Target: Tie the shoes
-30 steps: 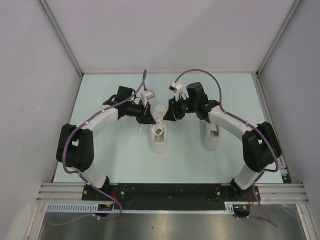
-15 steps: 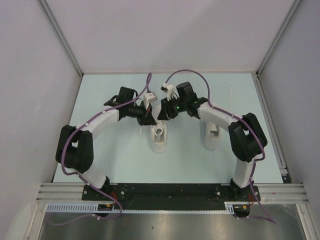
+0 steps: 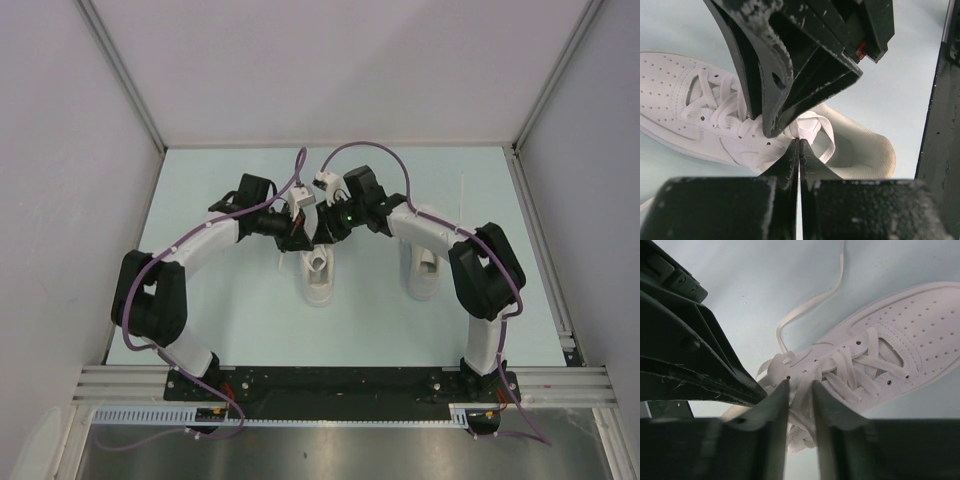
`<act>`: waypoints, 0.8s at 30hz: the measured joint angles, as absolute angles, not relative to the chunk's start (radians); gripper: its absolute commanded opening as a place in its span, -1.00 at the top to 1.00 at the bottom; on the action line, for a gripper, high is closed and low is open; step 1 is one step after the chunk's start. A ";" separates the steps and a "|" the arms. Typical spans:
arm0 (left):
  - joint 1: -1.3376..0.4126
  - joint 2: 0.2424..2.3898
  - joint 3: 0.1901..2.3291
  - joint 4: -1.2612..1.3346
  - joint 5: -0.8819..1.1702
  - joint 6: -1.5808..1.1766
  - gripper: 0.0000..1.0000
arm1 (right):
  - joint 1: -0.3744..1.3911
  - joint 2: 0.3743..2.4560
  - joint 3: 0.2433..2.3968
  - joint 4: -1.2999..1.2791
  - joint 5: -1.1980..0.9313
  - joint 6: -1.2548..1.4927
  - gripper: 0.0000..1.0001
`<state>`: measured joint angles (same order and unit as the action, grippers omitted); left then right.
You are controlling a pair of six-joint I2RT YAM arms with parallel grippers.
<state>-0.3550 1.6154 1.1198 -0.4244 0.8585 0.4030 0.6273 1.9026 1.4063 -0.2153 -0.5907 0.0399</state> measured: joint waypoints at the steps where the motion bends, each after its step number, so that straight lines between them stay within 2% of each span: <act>1: -0.355 1.615 1.120 -0.424 0.858 0.404 1.00 | 0.628 1.903 1.409 -0.221 -0.591 0.032 0.77; 5: -0.356 1.615 1.120 -0.426 0.857 0.406 1.00 | 0.629 1.903 1.412 -0.228 -0.600 0.025 1.00; 19: -0.357 1.610 1.118 -0.428 0.852 0.421 0.99 | 0.558 1.878 1.412 -0.179 -0.620 0.126 1.00; 21: -0.357 1.610 1.118 -0.428 0.852 0.421 1.00 | 0.546 1.871 1.412 -0.173 -0.625 0.141 0.94; 24: -0.357 1.610 1.118 -0.429 0.852 0.427 1.00 | 0.543 1.868 1.412 -0.162 -0.643 0.159 1.00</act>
